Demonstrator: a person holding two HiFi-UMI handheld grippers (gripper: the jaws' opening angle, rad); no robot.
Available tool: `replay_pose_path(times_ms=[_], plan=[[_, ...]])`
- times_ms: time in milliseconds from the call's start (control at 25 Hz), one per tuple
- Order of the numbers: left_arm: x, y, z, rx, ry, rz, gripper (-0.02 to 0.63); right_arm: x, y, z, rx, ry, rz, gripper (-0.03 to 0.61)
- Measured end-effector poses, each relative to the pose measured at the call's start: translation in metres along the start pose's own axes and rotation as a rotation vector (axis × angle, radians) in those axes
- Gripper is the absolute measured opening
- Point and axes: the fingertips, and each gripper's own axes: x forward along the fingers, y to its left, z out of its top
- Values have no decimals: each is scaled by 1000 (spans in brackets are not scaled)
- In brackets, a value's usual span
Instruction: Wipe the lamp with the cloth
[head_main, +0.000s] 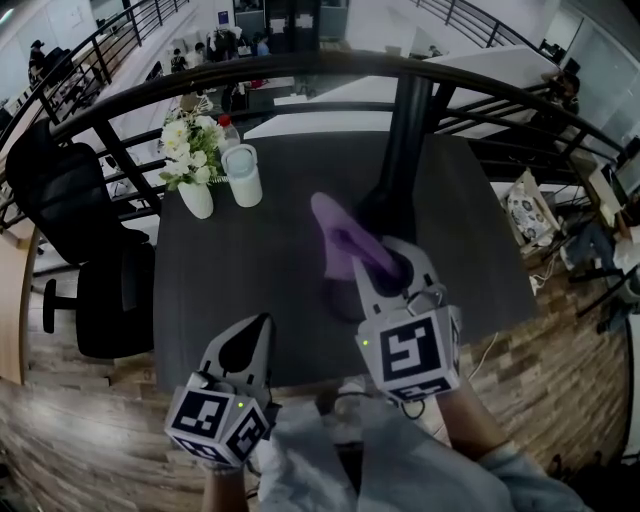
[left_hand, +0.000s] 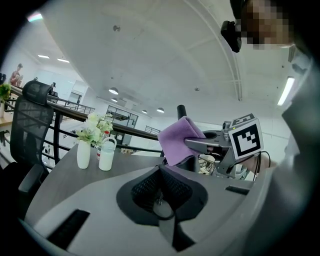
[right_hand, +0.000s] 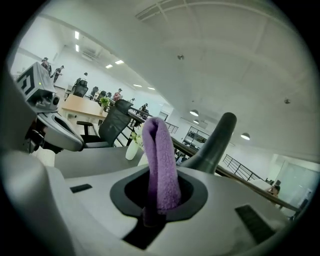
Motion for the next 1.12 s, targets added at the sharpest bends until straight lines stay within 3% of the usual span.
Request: replay_pose_path(times_ms=[200,1120], plan=[[7,-6,2,10,0,-13,12,-8,-15,2,-3,-48,-20,51],[31,-32,14,53,-3,-62,12,-48,-73,-29,232,-114,-89,51]])
